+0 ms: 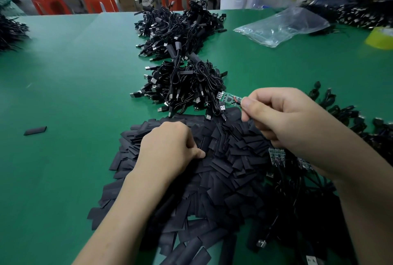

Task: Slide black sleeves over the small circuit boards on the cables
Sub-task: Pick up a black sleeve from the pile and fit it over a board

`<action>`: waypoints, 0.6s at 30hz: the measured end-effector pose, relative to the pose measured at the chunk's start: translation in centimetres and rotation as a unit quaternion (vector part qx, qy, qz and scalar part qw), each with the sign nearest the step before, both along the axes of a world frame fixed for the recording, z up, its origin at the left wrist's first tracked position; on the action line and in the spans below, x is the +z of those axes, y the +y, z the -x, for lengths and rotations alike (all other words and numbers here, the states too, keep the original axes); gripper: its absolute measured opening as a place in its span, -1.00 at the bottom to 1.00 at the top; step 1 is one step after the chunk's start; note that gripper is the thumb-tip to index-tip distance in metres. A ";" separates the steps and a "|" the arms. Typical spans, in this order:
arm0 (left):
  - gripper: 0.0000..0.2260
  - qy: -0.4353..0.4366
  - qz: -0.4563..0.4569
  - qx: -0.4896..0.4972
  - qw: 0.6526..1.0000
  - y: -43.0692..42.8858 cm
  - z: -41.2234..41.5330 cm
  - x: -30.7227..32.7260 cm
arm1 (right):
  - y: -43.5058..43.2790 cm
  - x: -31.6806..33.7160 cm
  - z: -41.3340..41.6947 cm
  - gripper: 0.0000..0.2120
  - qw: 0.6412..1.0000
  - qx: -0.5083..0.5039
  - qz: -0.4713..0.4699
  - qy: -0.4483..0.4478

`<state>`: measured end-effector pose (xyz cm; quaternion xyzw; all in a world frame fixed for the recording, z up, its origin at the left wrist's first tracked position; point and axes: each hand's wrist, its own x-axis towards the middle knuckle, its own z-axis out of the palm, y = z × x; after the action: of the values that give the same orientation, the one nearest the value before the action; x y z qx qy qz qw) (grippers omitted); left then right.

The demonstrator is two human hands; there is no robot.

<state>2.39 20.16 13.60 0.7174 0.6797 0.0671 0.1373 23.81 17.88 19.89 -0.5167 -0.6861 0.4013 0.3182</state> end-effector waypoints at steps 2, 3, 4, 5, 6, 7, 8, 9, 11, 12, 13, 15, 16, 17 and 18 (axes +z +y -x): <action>-0.76 -0.014 0.009 -0.001 1.000 0.0 0.3 0.2 | 0.0 0.0 0.0 -0.65 1.000 0.000 0.003 -0.004; -0.77 -0.023 0.012 0.000 1.000 0.0 0.5 0.4 | 0.0 0.0 0.1 -0.66 1.000 0.001 0.004 -0.007; -0.76 -0.033 0.014 0.003 0.999 0.0 0.7 0.7 | 0.0 0.0 0.0 -0.66 1.000 0.002 0.005 -0.011; -0.76 -0.043 0.015 0.004 0.999 0.1 1.0 1.0 | 0.0 0.0 0.1 -0.67 1.000 0.002 0.008 -0.014; -0.74 -0.053 0.013 0.005 0.998 0.1 1.4 1.3 | -0.1 0.0 0.1 -0.67 1.000 0.000 0.010 -0.018; -0.73 -0.062 0.008 0.003 0.998 0.1 1.7 1.7 | -0.1 0.0 0.2 -0.67 1.000 -0.004 0.011 -0.023; -0.72 -0.069 0.001 -0.002 0.998 0.1 2.0 2.1 | -0.1 0.0 0.4 -0.68 1.000 -0.010 0.009 -0.028; -0.72 -0.074 -0.008 -0.008 0.997 0.1 2.2 2.5 | -0.2 -0.1 0.6 -0.68 0.999 -0.017 0.005 -0.033; -0.72 -0.074 -0.033 -0.020 0.996 0.0 2.6 3.2 | -0.2 -0.2 1.1 -0.65 0.999 -0.026 -0.005 -0.045; -0.72 -0.064 -0.048 -0.026 0.996 -0.1 2.6 3.4 | -0.2 -0.3 1.4 -0.64 0.998 -0.027 -0.010 -0.053; -0.72 -0.045 -0.060 -0.031 0.997 -0.1 2.5 3.5 | -0.3 -0.4 1.7 -0.63 0.997 -0.027 -0.016 -0.064; -0.72 -0.007 -0.062 -0.036 0.997 -0.2 2.2 3.2 | -0.4 -0.6 2.1 -0.64 0.996 -0.028 -0.021 -0.087; -0.72 0.003 -0.055 -0.034 0.998 -0.2 2.0 2.9 | -0.4 -0.6 2.2 -0.65 0.995 -0.029 -0.020 -0.097; -0.73 0.005 -0.047 -0.031 0.998 -0.2 1.8 2.7 | -0.3 -0.7 2.3 -0.65 0.994 -0.031 -0.019 -0.105; -0.74 0.001 -0.044 -0.028 0.999 -0.1 1.7 2.5 | -0.3 -0.7 2.3 -0.64 0.993 -0.033 -0.018 -0.109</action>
<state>0.73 20.05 16.10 0.7414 0.6560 0.0928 0.1070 21.48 17.62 19.15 -0.5741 -0.7065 0.3188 0.2638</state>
